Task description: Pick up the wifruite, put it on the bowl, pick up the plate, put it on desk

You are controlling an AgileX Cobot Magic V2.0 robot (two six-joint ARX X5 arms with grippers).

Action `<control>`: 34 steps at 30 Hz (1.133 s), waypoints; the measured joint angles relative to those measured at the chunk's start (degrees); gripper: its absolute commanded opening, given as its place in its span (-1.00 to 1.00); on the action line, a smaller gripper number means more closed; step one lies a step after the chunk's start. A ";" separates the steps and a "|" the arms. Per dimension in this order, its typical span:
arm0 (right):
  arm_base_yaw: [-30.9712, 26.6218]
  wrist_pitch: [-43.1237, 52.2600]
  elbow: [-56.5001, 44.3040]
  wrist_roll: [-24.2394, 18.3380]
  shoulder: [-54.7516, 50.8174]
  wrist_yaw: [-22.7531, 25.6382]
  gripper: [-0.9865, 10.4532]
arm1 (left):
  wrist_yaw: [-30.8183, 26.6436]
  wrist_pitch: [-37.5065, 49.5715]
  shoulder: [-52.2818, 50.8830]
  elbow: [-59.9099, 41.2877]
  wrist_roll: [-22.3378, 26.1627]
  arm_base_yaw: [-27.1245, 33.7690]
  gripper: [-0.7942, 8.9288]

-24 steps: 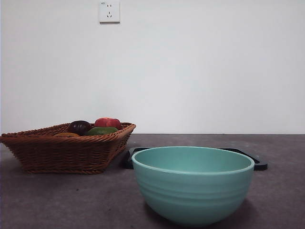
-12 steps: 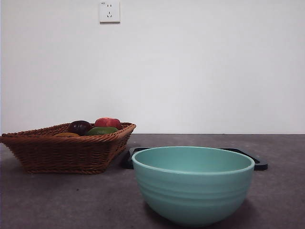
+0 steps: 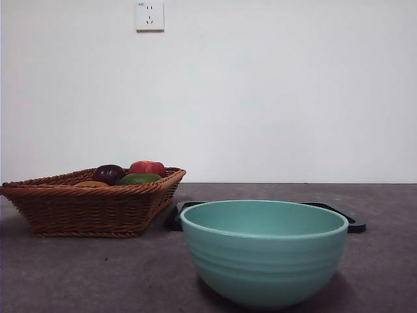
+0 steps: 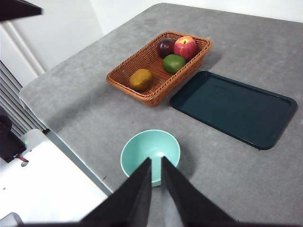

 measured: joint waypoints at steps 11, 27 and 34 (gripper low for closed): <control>0.00 0.00 0.00 0.00 0.00 0.00 -0.78 | -13.31 34.53 -21.24 -45.20 -4.31 4.90 -0.78; 0.00 0.02 0.00 0.00 0.00 0.00 -0.78 | -13.64 35.34 -35.06 -54.25 -8.52 4.92 -0.78; 0.00 0.02 0.00 0.00 0.02 0.00 -0.78 | -13.64 35.34 -35.71 -54.25 -8.55 4.92 -0.78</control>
